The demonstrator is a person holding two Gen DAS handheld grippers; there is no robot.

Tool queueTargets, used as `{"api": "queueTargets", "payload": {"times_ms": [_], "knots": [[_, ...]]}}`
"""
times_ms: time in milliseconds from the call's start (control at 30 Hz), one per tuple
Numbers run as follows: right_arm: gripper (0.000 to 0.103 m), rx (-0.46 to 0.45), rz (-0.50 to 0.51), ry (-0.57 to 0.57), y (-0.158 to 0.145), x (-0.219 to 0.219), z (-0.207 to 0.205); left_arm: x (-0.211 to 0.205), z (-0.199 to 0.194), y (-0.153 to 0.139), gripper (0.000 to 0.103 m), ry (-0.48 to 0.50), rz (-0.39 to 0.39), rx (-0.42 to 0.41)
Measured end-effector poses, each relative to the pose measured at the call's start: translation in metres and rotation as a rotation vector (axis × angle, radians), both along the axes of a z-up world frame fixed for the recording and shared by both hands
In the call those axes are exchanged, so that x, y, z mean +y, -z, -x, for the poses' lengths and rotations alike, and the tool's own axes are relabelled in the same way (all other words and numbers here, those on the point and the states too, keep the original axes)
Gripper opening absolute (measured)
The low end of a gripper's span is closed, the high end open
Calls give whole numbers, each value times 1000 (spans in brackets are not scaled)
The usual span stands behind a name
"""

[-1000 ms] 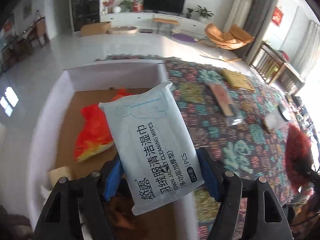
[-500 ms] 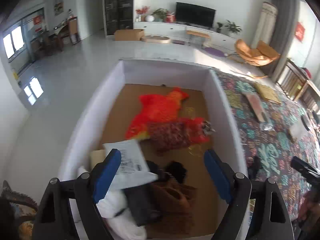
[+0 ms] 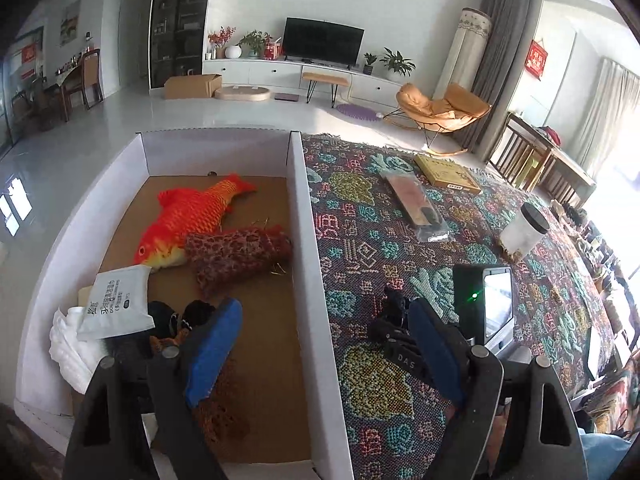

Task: Organize soft objects
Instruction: 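Move left tool to plastic-wrapped wooden board while right tool moves to black sandal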

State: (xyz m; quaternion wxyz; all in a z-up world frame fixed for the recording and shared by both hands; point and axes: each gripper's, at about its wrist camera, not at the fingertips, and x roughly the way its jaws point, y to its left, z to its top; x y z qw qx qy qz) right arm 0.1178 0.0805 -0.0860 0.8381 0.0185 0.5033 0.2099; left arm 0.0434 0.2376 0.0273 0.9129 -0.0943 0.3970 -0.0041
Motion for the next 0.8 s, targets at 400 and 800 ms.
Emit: {"api": "queueTargets", "payload": {"times_ms": [400,800], "knots": [[40,-33,93,253,-18,-273,6,-122,-22,39,85,276,29,76],[70,-134,-11,507,-34,-385,13,-206,-128,140,85,270,-114,149]]}}
